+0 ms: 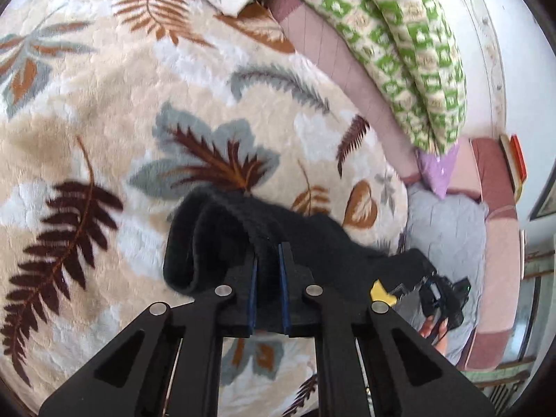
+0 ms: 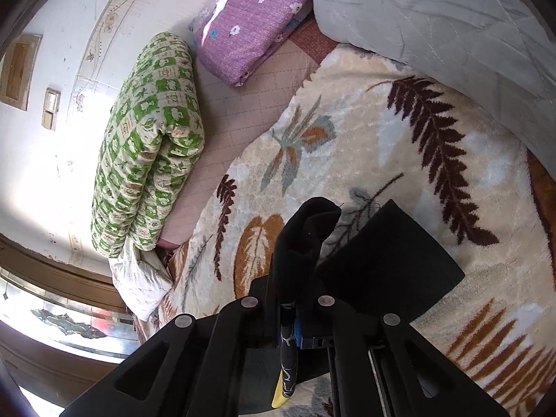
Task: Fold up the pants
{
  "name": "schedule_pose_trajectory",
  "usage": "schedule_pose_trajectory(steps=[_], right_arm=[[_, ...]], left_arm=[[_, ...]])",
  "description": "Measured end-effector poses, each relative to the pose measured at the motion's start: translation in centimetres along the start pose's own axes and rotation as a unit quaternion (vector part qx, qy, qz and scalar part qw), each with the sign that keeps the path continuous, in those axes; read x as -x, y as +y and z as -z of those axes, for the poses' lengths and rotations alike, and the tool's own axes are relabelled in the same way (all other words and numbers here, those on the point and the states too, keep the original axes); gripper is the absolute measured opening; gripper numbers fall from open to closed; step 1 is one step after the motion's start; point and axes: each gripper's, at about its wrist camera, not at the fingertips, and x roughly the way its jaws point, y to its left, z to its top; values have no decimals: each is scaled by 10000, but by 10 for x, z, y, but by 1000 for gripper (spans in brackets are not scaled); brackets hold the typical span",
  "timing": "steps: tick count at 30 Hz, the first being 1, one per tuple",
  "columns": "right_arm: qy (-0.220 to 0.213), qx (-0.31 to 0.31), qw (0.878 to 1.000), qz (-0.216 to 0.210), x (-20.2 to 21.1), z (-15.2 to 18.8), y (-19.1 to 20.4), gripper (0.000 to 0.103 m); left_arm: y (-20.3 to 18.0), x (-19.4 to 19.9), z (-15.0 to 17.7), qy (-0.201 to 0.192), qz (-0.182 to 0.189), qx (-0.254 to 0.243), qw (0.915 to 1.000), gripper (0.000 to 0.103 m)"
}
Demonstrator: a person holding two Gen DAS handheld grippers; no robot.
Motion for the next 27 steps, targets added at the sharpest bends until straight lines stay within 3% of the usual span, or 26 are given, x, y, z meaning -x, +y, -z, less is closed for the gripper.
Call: schedule_pose_trajectory(steps=[4, 7, 10, 15, 17, 20, 27], right_arm=[[-33, -43, 9999, -109, -7, -10, 18, 5], [-243, -119, 9975, -648, -2, -22, 36, 4], [-569, 24, 9923, -1098, 9, -31, 42, 4], [-292, -256, 9986, -363, -10, -25, -19, 4], [-128, -425, 9989, -125, -21, -14, -48, 4], [25, -425, 9989, 178, -30, 0, -75, 4], [225, -181, 9987, 416, -32, 10, -91, 8]], left_arm=[[-10, 4, -16, -230, -141, 44, 9996, 7], [-13, 16, -15, -553, -114, -154, 9983, 7], [-7, 13, -8, -668, -431, -459, 9958, 8], [27, -30, 10, -19, -1014, -541, 9934, 8], [36, -36, 14, 45, -1161, -544, 9917, 8], [42, -35, 15, 50, -1067, -429, 9934, 8], [29, -37, 22, 34, -1439, -748, 9868, 13]])
